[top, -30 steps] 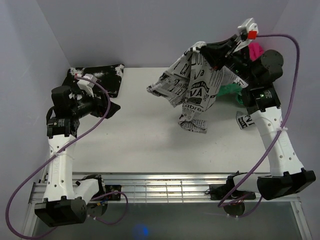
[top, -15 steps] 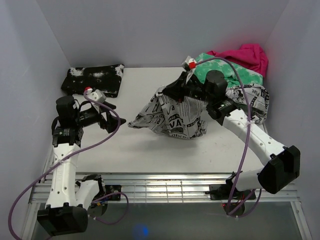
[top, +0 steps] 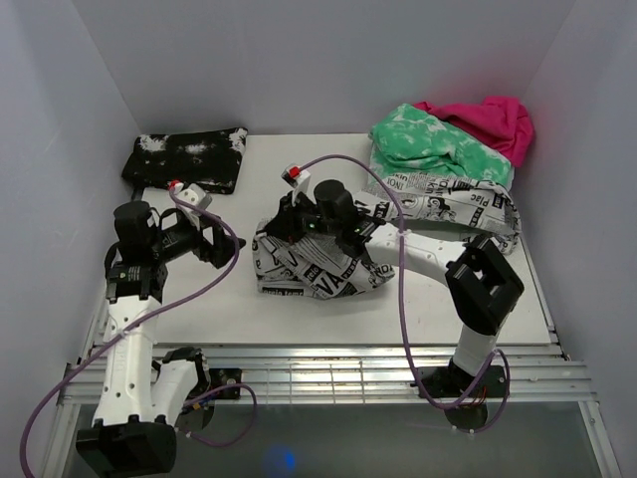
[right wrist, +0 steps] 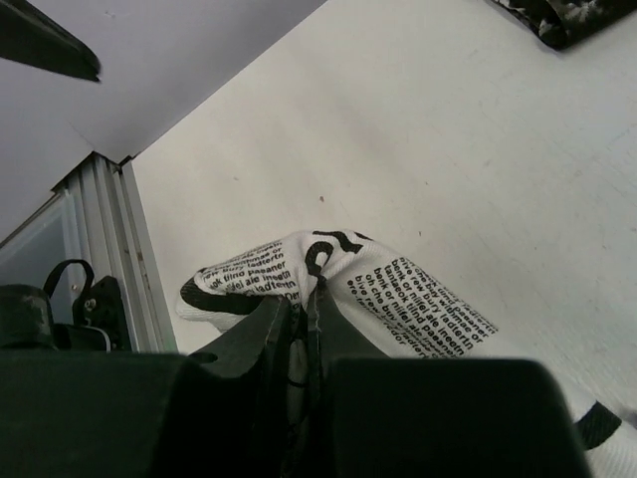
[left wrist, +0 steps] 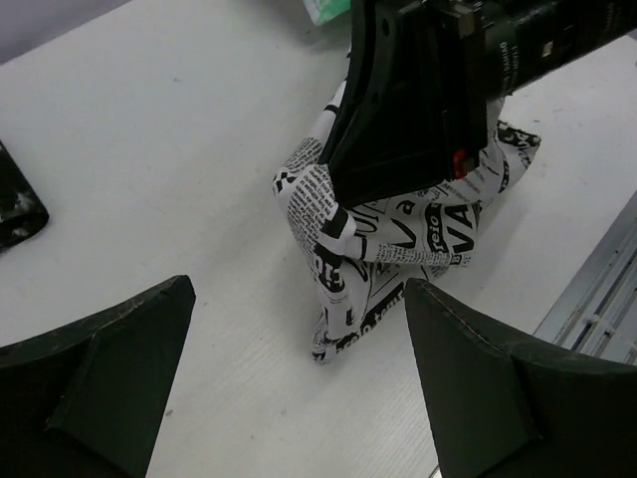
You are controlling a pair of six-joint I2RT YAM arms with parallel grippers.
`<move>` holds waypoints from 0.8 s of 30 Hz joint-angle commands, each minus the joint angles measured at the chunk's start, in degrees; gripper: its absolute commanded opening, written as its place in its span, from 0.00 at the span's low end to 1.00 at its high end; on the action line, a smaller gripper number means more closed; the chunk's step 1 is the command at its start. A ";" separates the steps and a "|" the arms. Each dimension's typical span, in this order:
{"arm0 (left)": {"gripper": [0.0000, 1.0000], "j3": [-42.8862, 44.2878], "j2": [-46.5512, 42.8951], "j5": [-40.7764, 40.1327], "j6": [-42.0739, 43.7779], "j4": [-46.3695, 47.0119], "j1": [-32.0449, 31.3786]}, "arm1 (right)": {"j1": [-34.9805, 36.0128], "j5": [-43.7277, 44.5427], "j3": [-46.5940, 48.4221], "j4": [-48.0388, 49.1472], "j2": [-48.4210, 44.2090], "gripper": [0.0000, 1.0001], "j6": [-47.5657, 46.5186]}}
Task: Fold and stack the trousers
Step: Move the trousers to the center of the board
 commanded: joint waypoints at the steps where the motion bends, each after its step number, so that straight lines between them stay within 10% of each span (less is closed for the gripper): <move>1: 0.98 1.55 4.91 -7.92 2.66 -5.14 0.57 | 1.51 3.71 7.53 7.56 1.13 0.08 3.76; 9: 0.98 1.74 10.83 4.29 13.29 -10.10 12.35 | 1.42 2.13 7.12 4.23 -4.99 0.08 2.80; 24: 0.98 -2.75 17.86 14.32 38.08 -16.58 2.60 | -2.18 -5.07 -11.62 -5.08 -22.78 0.13 -10.74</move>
